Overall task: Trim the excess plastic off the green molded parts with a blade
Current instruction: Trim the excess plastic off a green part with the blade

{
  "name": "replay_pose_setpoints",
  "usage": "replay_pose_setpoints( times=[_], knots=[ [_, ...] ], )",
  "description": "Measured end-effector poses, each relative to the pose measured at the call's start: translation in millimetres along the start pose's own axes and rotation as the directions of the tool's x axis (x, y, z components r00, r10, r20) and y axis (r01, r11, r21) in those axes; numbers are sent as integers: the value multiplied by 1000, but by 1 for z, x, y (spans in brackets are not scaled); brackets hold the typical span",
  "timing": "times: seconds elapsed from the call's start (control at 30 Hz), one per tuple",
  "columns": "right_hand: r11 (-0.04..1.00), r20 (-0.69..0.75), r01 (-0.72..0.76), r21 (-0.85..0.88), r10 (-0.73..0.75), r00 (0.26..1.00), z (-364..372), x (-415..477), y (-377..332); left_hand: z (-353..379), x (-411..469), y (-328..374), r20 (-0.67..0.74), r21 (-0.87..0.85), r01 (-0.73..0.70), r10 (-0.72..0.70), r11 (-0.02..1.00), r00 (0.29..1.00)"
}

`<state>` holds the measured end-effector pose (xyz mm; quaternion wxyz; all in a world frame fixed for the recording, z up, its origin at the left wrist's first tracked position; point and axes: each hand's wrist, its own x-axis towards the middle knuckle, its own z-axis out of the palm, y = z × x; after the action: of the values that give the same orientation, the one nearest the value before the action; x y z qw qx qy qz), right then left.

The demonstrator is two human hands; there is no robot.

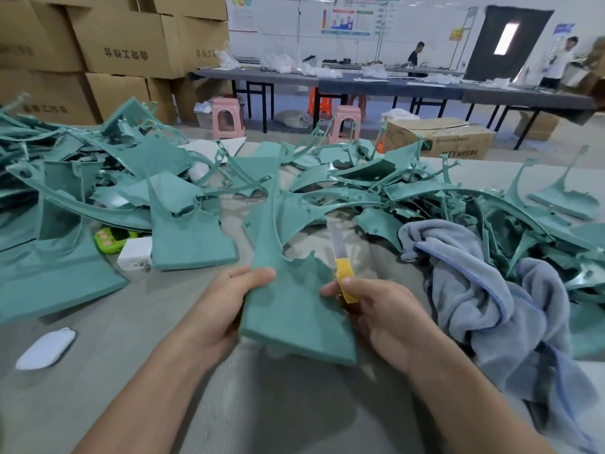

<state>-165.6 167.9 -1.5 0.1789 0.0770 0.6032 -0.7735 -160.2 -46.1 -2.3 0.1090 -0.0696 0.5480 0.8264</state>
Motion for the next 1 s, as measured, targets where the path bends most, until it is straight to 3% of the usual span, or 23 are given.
replay_pose_setpoints(
  times=[0.07, 0.17, 0.3, 0.33, 0.4, 0.47, 0.53, 0.6, 0.67, 0.73, 0.8, 0.83, 0.9, 0.97, 1.0],
  knots=[
    [999, -94, 24, -23, -26, 995, 3, 3, 1, -2, 3, 1, 57, -119, 12, -5, 993, 998],
    [995, -151, 39, 86, -26, 988, 8, 3, 3, -3, 1, 3, 185, -194, -42, 78, 980, 980],
    [973, -122, 69, 219, -43, 992, 17, -1, 9, 6, -5, -7, 335, -86, -158, 178, 984, 925],
    [969, -111, 71, 238, -45, 993, 20, -1, 11, 10, -4, -12, 290, -18, -217, 213, 976, 933],
    [968, -149, 88, 235, -54, 987, 21, -1, 14, 21, -3, -18, 57, 142, -325, 320, 935, 946],
    [980, -274, 168, 104, -135, 952, 17, 0, 12, 24, 1, -23, -148, 293, -430, 485, 854, 862],
    [935, -353, 333, -120, -354, 866, 15, -4, 6, 21, 0, -21, -222, 480, -513, 665, 711, 713],
    [845, -263, 493, -208, -534, 804, 20, -14, 2, 12, -4, -17, -104, 718, -497, 781, 487, 616],
    [778, -67, 579, -244, -609, 790, 29, -23, 6, 5, -5, -20, 43, 820, -477, 798, 316, 602],
    [685, 128, 583, -436, -594, 794, 36, -28, 12, 5, -4, -23, 104, 809, -498, 758, 313, 644],
    [550, 204, 522, -652, -536, 819, 35, -26, 15, 2, -3, -26, 163, 805, -526, 752, 273, 639],
    [533, 144, 461, -709, -530, 835, 31, -21, 13, 0, -3, -26, 203, 813, -539, 760, 221, 618],
    [593, -107, 306, -745, -559, 822, 16, -8, 3, -3, -1, -24, 254, 819, -554, 771, 150, 584],
    [635, -359, 148, -758, -597, 718, -5, 5, -10, -3, 0, -22, 250, 825, -543, 762, 156, 598],
    [639, -391, 146, -755, -617, 683, -14, 8, -13, -3, 0, -21, 239, 828, -536, 759, 167, 606]
  ],
)
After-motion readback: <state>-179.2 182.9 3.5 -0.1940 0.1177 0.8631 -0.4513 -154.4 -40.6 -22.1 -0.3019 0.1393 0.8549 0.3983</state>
